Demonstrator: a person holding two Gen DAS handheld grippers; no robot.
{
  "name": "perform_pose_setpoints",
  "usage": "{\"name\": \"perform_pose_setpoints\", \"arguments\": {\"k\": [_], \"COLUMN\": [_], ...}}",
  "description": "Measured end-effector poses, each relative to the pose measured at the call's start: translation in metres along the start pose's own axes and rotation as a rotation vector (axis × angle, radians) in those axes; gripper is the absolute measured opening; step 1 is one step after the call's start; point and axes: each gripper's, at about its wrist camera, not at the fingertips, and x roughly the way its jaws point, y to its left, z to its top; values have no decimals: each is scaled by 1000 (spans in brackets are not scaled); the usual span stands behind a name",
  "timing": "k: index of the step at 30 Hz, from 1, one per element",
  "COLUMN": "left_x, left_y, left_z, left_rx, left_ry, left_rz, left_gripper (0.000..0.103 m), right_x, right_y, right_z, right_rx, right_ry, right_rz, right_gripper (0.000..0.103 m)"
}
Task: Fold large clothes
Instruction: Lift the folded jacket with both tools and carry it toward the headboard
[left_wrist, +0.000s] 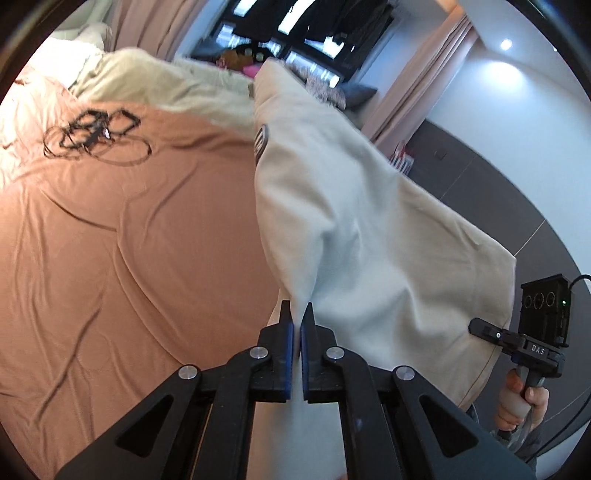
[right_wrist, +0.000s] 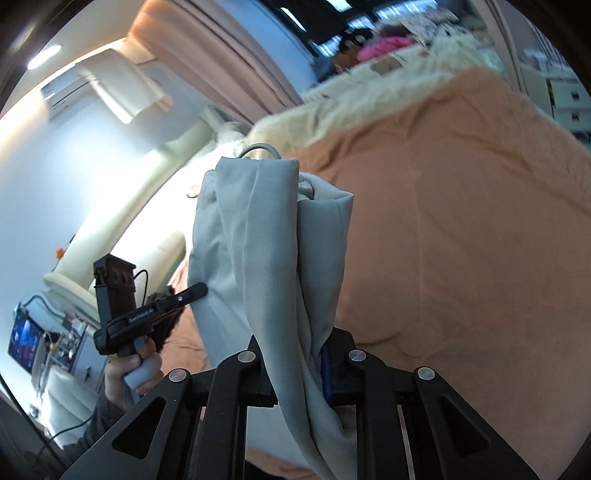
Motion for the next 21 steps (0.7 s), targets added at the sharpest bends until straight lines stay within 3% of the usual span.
{"name": "perform_pose_setpoints", "arguments": {"k": [9, 21], "left_x": [-85, -185], "left_y": [17, 70], "left_z": [22, 28], "left_rx": [-15, -43], "left_ry": [-142, -256], "left_rz": [20, 120], "left_gripper": [5, 5], "right_x": [-19, 28], "right_y": [96, 189], "right_z": [18, 24], "right_rx": [-140, -237], "right_ry": [-54, -27], "right_rz": [51, 153], "right_gripper": [17, 15]}}
